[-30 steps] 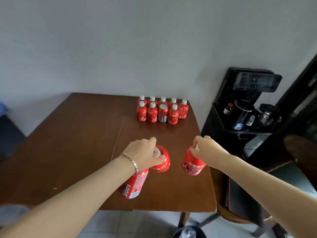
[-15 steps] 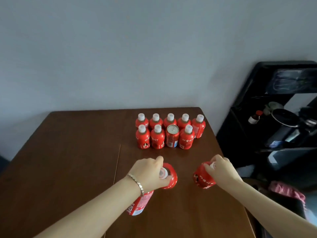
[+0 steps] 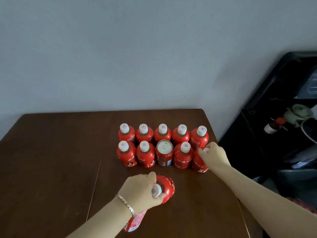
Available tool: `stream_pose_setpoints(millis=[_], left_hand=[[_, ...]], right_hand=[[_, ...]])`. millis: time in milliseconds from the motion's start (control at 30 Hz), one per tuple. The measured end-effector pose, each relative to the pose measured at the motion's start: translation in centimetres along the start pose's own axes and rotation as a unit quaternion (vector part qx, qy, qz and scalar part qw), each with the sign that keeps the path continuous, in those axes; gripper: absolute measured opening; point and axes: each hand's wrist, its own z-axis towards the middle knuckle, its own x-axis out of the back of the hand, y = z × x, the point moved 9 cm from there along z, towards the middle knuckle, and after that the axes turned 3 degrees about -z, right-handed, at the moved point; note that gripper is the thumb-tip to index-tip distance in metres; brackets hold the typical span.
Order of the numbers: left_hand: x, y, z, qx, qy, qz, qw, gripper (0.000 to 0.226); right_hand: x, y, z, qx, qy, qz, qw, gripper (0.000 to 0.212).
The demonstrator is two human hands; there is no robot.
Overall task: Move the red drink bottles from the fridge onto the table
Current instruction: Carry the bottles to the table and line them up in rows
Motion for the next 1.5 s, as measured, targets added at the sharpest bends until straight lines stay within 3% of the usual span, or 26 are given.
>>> stream_pose_setpoints(millis=[100, 233, 333, 400, 800, 900, 967, 1033, 1133, 1233, 1333, 1500], left_hand=[[-0.6, 0.0, 0.9, -0.006, -0.011, 0.01, 1.0, 0.046], [-0.8, 0.1, 1.7, -0.014, -0.003, 0.012, 1.0, 0.046], [-0.5, 0.1, 2.2, -0.025, 0.017, -0.009, 1.0, 0.043], [-0.5, 0.1, 2.4, -0.034, 0.026, -0.016, 0.999, 0.042], [-1.0, -0.9, 2.1, -0.021, 0.02, 0.002, 1.0, 0.046], [-0.5, -1.0, 1.6, -0.021, 0.031, -0.018, 0.999, 0.045], [-0.1, -1.3, 1.1, -0.022, 0.036, -0.041, 0.998, 0.043], [0.3, -1.6, 0.7, -0.026, 0.043, -0.058, 0.997, 0.039], [0.4, -2.0, 0.3, -0.028, 0.035, -0.071, 0.996, 0.04], [0.3, -2.1, 0.2, -0.049, 0.033, -0.055, 0.997, 0.039], [0.2, -3.0, 0.4, -0.06, 0.034, -0.047, 0.996, 0.045], [0.1, -7.3, 0.7, -0.018, 0.056, -0.062, 0.996, 0.038]], right_hand=[[0.1, 1.7, 1.2, -0.062, 0.009, 0.148, 0.987, 0.037], [-1.7, 4.7, 0.6, -0.152, -0.022, 0.205, 0.966, 0.069], [-5.5, 6.0, -0.5, -0.226, -0.099, 0.349, 0.904, 0.082], [-6.3, 5.6, -0.3, -0.229, -0.088, 0.434, 0.867, 0.083], [-7.0, 3.7, 0.1, -0.257, -0.062, 0.524, 0.81, 0.084], [-7.1, 3.4, -1.4, -0.241, -0.11, 0.442, 0.857, 0.083], [-8.0, 3.0, -3.6, -0.205, -0.155, 0.32, 0.912, 0.073], [-10.1, 1.9, -6.1, -0.118, -0.207, 0.167, 0.957, 0.072], [-14.0, -1.7, -9.8, 0.115, -0.251, 0.015, 0.961, 0.1], [-14.9, -4.2, -11.0, 0.229, -0.163, -0.033, 0.959, 0.091], [-15.5, -5.0, -10.3, 0.225, -0.106, -0.054, 0.967, 0.086], [-16.8, -5.4, -9.2, 0.153, -0.062, 0.051, 0.985, 0.075]])
